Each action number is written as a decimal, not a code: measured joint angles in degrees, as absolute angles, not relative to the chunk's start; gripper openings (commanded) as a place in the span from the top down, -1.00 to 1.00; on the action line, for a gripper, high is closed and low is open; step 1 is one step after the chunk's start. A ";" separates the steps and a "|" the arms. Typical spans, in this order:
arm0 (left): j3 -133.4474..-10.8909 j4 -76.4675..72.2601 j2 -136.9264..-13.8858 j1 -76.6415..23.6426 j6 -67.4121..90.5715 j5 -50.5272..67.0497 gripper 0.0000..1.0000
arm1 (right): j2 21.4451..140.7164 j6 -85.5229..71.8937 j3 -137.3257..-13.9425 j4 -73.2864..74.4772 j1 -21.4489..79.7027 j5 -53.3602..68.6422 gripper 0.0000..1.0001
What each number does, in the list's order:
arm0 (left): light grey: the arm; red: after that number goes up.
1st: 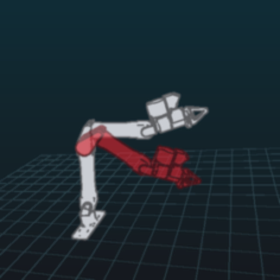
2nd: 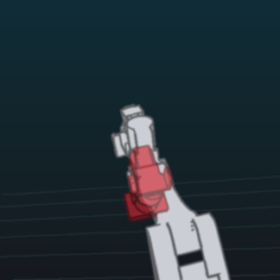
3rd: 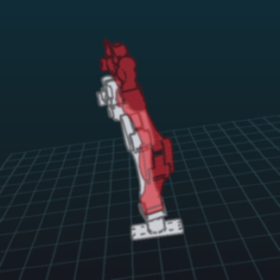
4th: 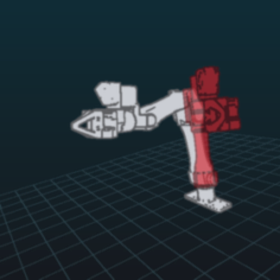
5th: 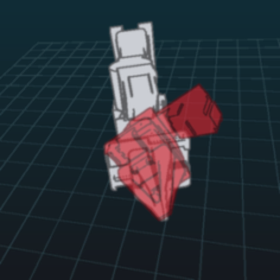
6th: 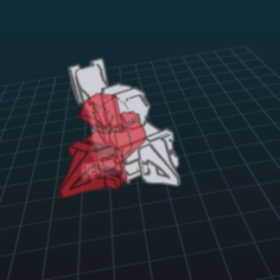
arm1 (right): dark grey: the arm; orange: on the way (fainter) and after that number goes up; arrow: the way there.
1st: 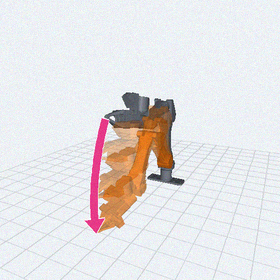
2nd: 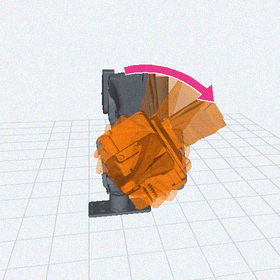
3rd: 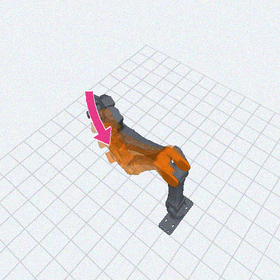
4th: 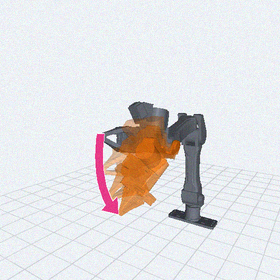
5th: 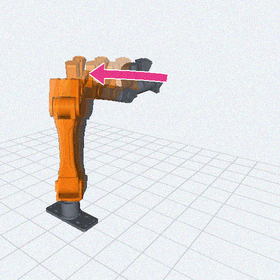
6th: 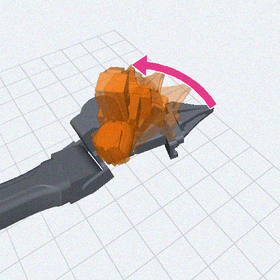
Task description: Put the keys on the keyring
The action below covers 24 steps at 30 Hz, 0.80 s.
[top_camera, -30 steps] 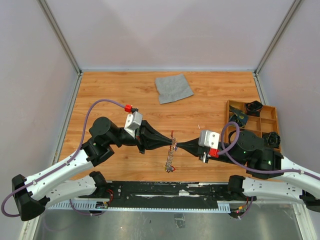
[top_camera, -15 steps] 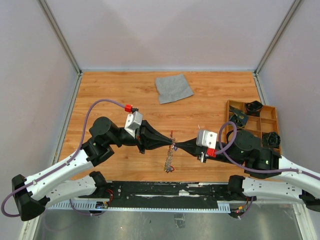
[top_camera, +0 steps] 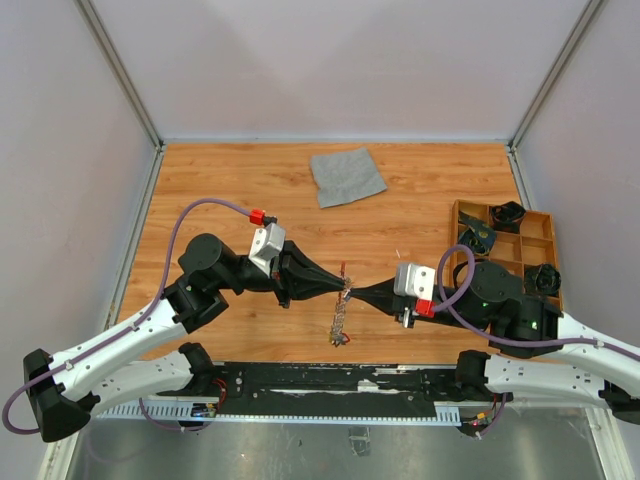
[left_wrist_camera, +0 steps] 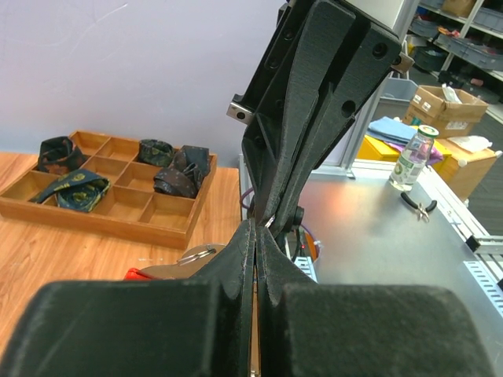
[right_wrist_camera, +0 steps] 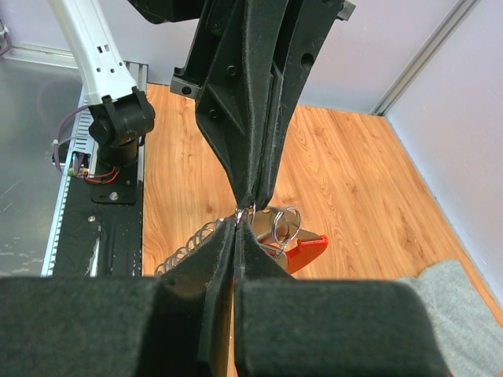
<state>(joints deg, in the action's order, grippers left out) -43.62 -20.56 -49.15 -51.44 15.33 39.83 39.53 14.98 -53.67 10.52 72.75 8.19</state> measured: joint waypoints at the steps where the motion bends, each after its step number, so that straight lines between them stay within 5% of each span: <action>1: -43.62 -20.56 -49.15 -51.44 15.33 39.88 0.99 | 39.53 14.98 -53.67 10.52 72.75 8.49 0.99; 24: -44.34 -21.12 -49.12 -51.44 15.35 40.18 0.99 | 40.07 14.98 -53.65 12.40 72.75 10.52 0.69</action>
